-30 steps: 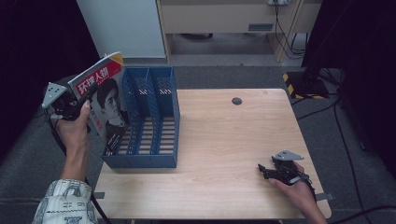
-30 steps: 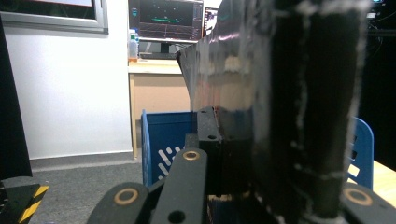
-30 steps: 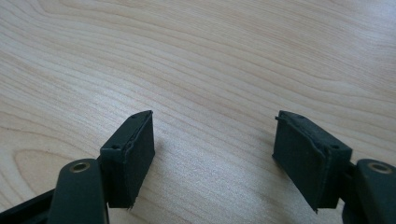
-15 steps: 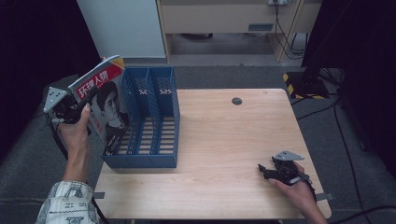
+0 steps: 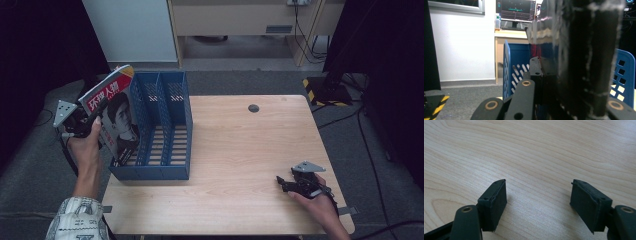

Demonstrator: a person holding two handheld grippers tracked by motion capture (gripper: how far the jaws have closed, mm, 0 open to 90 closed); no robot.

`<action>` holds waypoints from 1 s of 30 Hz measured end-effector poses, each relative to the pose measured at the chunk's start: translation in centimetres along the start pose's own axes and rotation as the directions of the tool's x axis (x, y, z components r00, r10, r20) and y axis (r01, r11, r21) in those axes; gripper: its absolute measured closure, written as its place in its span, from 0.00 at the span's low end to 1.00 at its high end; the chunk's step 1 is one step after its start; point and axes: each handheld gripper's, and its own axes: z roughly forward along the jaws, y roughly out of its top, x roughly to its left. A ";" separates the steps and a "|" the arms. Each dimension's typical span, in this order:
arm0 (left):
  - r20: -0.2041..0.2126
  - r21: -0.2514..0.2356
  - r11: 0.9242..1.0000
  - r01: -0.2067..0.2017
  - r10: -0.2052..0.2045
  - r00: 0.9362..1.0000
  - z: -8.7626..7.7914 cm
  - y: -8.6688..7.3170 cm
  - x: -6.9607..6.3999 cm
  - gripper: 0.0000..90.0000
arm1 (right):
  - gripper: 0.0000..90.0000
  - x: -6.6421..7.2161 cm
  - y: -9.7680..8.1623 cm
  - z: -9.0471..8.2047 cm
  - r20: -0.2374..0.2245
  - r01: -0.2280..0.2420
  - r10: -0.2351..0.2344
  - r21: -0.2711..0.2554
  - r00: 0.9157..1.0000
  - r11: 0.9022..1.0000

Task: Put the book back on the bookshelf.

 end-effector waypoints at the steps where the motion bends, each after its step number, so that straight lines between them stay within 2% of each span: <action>1: 0.003 0.001 1.000 0.005 -0.005 1.000 0.0 -0.2 0.1 0.96 | 0.33 0.0 0.0 0.0 0.000 0.000 0.000 0.000 1.000 1.000; 11: 0.004 0.011 1.000 0.025 -0.025 1.000 -0.1 -1.2 0.1 0.96 | 0.32 0.0 0.0 0.0 0.000 0.004 -0.004 -0.001 1.000 1.000; 15: -0.004 0.040 0.999 0.028 -0.027 1.000 0.0 -1.5 0.2 0.96 | 0.32 0.0 0.0 0.0 -0.001 0.002 -0.002 0.000 1.000 1.000; 18: -0.007 0.034 0.998 0.047 -0.047 0.999 -0.1 -1.9 0.4 0.96 | 0.32 0.0 0.0 0.0 -0.001 0.002 -0.002 0.000 1.000 1.000; 30: -0.027 0.040 0.997 0.061 -0.060 0.998 -0.2 -2.1 0.8 0.96 | 0.32 0.0 0.0 0.0 -0.001 0.002 -0.002 0.000 1.000 1.000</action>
